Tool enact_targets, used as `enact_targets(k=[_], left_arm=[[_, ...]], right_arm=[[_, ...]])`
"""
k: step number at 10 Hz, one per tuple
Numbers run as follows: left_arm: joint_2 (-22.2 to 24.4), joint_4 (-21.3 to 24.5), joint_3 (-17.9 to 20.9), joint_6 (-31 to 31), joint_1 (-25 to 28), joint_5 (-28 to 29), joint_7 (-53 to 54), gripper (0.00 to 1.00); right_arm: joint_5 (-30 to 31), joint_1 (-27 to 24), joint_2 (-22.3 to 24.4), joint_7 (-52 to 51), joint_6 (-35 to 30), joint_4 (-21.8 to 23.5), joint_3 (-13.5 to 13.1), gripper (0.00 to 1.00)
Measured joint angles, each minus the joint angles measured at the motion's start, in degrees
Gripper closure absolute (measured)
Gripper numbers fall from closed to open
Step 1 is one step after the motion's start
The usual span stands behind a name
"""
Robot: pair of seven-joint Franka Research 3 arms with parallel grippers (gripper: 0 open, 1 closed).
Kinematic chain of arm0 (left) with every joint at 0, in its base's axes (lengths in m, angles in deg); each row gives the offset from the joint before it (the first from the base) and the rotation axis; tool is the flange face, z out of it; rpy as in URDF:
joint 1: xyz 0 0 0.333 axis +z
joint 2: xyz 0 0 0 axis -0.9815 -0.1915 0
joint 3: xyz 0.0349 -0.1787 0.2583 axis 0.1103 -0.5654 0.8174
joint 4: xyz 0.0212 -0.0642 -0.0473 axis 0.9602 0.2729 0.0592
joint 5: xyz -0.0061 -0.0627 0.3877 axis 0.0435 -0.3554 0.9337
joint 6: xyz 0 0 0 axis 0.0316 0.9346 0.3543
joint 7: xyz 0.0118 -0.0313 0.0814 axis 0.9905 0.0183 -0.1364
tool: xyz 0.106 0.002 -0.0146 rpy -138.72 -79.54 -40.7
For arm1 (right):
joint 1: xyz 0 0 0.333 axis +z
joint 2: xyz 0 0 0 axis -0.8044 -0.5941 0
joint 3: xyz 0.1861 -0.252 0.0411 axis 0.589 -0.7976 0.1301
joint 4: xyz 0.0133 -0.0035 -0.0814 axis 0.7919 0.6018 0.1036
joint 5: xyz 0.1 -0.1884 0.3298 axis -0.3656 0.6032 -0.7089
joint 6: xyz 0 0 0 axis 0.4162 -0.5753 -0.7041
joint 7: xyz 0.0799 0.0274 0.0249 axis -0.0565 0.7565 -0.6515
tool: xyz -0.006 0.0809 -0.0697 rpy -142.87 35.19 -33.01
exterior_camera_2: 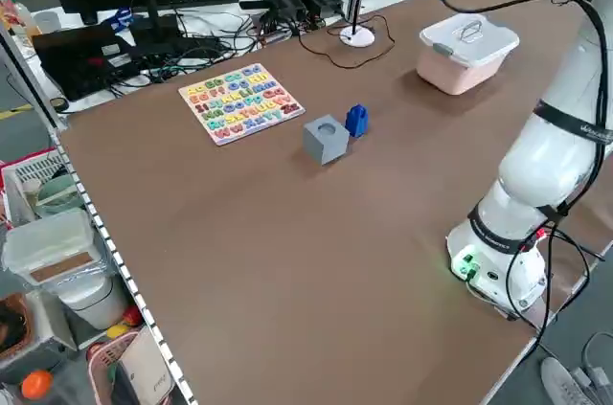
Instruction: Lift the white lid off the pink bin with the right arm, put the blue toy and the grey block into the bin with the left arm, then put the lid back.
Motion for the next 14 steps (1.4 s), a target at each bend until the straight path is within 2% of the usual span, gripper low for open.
enact_targets(k=[3, 5, 7, 8, 10, 14], left_arm=[[-0.04, 0.1, -0.02, 0.28, 0.4, 0.0, 0.07, 0.0], [-0.47, 0.27, 0.22, 0.33, 1.2, 0.01, 0.13, 0.0], [-1.02, 0.34, 0.39, 0.28, 1.97, 0.02, 0.15, 0.0], [-1.11, 0.37, 0.42, 0.28, 2.49, 0.02, 0.15, 0.0], [-1.7, 0.53, 0.42, 0.28, 3.02, 0.02, 0.14, 0.0], [-3.17, 1.01, 0.05, -1.34, 2.67, 0.01, -0.02, 0.0]], right_arm=[[-0.62, 9.13, -3.1, 35.49, 5.19, 0.7, 0.16, 0.0], [-0.88, 14.19, -8.53, 59.03, 11.56, 1.05, 0.18, 0.0], [-0.85, 18.56, -14.85, 75.67, 19.1, 1.18, 0.2, 0.0], [-0.81, 20.42, -17.57, 81.15, 22.04, 1.12, 0.16, 0.0], [-0.52, 22.95, -21.12, 85.21, 23.67, 1.06, 0.07, 0.0], [-0.01, 25.6, -22.62, 86.27, 24.09, 3.91, -0.02, 0.0]])
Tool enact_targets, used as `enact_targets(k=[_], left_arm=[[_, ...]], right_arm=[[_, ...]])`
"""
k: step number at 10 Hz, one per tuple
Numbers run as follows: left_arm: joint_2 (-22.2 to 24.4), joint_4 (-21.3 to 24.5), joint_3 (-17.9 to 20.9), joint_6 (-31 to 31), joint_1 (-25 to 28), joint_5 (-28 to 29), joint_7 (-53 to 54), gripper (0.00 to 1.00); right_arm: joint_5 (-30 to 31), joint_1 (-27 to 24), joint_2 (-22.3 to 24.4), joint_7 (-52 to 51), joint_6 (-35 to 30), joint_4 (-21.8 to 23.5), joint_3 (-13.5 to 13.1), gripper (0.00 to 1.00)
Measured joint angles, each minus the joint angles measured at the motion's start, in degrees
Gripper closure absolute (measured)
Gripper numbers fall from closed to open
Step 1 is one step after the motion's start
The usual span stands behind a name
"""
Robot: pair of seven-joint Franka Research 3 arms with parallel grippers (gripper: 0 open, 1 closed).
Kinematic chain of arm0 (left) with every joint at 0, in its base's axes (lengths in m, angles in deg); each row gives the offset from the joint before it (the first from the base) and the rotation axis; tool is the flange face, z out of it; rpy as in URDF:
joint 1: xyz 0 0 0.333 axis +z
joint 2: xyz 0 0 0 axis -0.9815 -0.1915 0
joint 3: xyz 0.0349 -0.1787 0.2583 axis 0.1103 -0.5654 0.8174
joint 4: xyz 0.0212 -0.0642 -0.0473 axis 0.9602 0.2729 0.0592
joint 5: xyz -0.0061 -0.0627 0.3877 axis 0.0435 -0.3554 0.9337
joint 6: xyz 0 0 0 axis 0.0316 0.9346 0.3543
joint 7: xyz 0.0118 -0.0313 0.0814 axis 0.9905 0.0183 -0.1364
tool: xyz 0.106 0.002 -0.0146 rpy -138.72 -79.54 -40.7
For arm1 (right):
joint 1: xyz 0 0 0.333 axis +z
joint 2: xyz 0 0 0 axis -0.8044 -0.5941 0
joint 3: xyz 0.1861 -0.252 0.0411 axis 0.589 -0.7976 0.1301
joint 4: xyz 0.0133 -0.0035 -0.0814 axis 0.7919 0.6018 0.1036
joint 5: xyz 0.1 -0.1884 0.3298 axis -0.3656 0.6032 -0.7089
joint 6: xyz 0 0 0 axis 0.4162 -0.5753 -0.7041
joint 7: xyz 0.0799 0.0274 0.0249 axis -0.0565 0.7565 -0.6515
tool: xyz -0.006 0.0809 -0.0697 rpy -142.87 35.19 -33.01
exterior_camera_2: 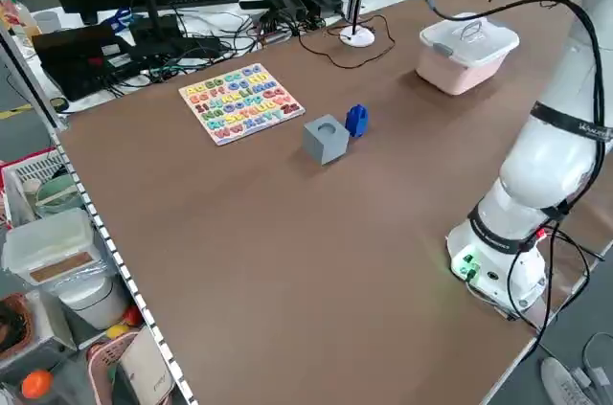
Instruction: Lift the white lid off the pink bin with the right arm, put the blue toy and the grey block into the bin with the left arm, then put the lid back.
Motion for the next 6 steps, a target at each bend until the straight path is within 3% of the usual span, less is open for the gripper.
enact_targets(k=[6], left_arm=[[-0.01, 4.6, -0.12, -3.57, 0.03, 0.0, -0.5, 0.0]], right_arm=[[0.54, 1.22, 0.34, 0.01, 6.16, 5.77, -0.03, 0.0]])
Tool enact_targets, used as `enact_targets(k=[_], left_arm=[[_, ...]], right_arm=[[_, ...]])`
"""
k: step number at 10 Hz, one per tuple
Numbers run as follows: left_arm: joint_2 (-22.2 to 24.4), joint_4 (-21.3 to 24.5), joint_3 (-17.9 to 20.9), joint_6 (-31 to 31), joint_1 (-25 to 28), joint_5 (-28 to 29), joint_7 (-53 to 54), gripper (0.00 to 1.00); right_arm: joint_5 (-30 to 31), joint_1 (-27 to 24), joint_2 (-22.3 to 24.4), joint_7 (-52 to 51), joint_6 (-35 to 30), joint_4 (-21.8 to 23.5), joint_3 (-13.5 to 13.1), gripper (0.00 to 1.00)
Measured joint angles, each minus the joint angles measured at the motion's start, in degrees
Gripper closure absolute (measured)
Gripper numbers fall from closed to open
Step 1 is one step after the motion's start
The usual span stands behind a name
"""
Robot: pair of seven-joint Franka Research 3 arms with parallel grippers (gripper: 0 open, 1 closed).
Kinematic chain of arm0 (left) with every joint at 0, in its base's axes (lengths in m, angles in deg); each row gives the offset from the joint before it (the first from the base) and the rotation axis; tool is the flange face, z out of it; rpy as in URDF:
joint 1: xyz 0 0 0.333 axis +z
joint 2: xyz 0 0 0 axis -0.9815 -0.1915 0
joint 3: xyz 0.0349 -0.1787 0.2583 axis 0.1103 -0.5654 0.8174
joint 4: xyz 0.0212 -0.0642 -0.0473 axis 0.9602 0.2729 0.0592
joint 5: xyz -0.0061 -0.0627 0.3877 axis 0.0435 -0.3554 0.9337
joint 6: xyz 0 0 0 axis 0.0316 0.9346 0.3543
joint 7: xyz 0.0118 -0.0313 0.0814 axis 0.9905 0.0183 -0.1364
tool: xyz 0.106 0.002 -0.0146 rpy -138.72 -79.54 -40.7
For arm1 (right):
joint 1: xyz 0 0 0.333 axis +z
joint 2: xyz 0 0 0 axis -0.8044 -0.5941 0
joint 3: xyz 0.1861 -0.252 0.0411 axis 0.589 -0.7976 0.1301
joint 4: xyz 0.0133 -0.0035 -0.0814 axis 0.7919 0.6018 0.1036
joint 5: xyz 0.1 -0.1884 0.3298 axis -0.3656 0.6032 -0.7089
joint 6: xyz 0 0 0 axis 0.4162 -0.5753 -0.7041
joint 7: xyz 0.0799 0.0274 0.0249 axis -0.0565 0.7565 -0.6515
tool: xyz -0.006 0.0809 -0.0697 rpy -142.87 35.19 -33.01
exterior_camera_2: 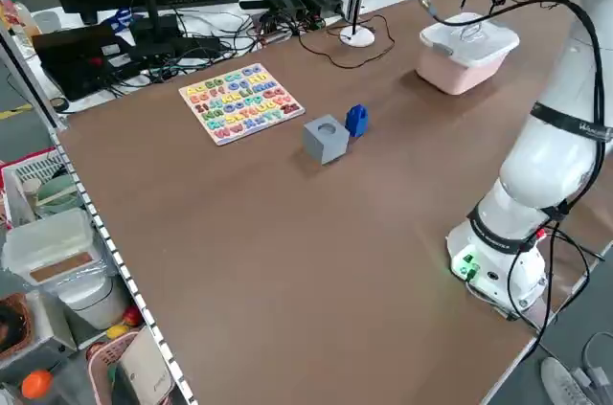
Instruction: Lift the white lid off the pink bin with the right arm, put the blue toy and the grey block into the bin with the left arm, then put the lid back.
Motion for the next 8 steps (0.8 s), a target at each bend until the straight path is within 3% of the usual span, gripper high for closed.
enact_targets(k=[3, 8], left_arm=[[0.01, 2.95, 0.0, -2.57, 0.02, 0.0, -0.11, 0.0], [0.03, 3.5, 0.0, -2.94, 0.05, 0.0, -0.18, 0.0]], right_arm=[[0.76, -0.01, 0.15, 0.03, 2.16, 0.05, -0.65, 0.0], [2.07, -0.1, 0.15, 0.44, 3.76, 0.24, -1.25, 0.0]])
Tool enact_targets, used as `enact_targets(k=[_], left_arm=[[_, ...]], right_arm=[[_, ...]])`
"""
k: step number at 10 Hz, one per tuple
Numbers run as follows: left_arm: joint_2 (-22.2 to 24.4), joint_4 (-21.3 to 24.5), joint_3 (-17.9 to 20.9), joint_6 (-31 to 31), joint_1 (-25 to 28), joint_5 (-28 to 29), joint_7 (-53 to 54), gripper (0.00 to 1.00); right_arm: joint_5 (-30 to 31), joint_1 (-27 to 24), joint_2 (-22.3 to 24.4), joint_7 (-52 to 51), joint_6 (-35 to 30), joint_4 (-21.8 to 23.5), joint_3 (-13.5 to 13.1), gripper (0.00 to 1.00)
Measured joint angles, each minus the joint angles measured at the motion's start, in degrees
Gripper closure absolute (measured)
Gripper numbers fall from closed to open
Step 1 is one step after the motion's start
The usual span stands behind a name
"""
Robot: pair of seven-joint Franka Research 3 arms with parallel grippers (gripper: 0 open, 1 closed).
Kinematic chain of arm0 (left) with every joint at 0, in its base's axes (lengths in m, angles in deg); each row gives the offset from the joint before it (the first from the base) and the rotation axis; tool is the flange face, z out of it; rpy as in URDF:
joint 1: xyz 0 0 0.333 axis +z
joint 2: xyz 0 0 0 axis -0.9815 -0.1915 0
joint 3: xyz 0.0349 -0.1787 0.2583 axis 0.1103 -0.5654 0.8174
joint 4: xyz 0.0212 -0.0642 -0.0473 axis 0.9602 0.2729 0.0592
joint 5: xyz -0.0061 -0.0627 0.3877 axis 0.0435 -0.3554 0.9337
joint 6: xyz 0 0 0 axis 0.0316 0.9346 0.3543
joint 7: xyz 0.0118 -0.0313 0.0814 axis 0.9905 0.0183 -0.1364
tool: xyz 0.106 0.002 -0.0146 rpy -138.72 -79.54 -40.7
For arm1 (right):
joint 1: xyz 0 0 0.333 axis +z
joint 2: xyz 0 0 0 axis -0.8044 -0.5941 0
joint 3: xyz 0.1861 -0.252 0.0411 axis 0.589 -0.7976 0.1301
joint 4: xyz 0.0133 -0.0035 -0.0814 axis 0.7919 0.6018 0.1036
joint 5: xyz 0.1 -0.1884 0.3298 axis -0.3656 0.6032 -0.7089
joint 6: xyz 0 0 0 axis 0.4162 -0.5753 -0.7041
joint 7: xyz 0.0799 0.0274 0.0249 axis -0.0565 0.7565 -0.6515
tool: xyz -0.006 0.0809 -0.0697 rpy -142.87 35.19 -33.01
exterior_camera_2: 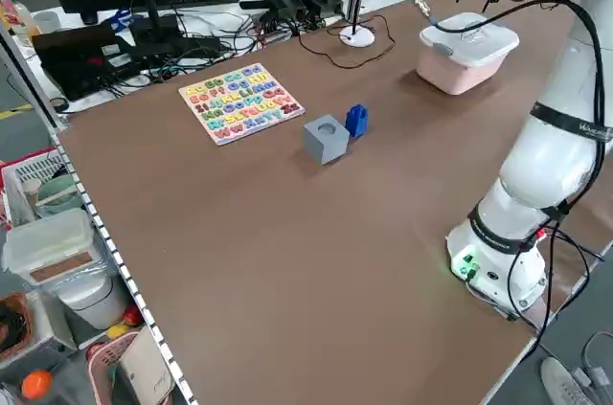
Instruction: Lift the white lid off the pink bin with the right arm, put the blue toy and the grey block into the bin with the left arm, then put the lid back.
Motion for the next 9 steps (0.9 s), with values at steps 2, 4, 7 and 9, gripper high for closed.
enact_targets(k=[2, 4, 7, 9], left_arm=[[0.0, 0.02, 0.0, -0.15, -0.02, 0.0, 0.0, 0.0], [0.0, 0.08, 0.0, -0.19, -0.02, 0.0, 0.0, 0.0], [0.0, 0.12, 0.0, -0.2, -0.02, 0.0, 0.0, 0.0], [0.0, 0.13, 0.0, -0.2, 0.01, 0.0, 0.0, 0.0]], right_arm=[[0.02, 0.02, -0.04, 0.0, 0.01, 1.32, 0.0, 0.0], [0.04, 0.14, -0.07, 0.0, 0.29, 2.79, 0.14, 0.0], [0.05, 0.48, -0.17, 0.0, 1.03, 3.49, 0.31, 0.0], [0.05, 0.9, -0.33, 0.53, 1.11, 3.62, 0.33, 0.0]])
